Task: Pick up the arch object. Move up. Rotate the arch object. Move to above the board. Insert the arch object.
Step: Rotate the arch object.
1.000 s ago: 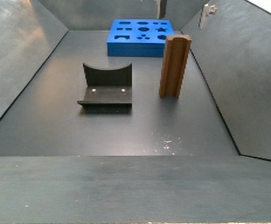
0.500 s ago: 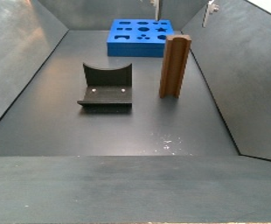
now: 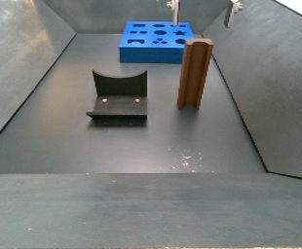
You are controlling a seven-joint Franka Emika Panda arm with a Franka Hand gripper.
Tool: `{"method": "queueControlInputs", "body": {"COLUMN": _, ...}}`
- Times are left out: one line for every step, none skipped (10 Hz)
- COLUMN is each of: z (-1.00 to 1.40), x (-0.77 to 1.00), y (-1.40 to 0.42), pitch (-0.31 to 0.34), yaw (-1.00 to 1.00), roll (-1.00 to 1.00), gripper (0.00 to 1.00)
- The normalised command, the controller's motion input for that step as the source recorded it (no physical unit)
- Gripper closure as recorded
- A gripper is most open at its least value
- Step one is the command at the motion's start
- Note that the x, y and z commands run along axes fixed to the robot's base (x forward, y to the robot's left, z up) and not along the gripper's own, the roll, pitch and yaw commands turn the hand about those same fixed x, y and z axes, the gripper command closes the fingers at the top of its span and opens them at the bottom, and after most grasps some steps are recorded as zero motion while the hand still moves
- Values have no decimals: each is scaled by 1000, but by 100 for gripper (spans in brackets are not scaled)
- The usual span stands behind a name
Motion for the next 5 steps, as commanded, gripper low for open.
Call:
{"method": "queueControlInputs", "body": {"z": -1000, "x": 0, "y": 0, "pitch": 52, "yaw": 183, "roll": -54, "gripper": 0}}
{"method": "queueControlInputs", "body": {"z": -1000, "x": 14, "y": 1, "pitch": 36, "yaw": 114, "roll": -52, "gripper": 0}}
{"method": "queueControlInputs", "body": {"z": -1000, "x": 30, "y": 1, "pitch": -6, "yaw": 73, "roll": -51, "gripper": 0}}
{"method": "queueControlInputs", "body": {"z": -921, "x": 26, "y": -1, "pitch": -25, "yaw": 61, "roll": -50, "gripper": 0}}
{"method": "queueControlInputs", "body": {"z": -819, "x": 24, "y": -2, "pitch": -39, "yaw": 55, "roll": -49, "gripper": 0}}
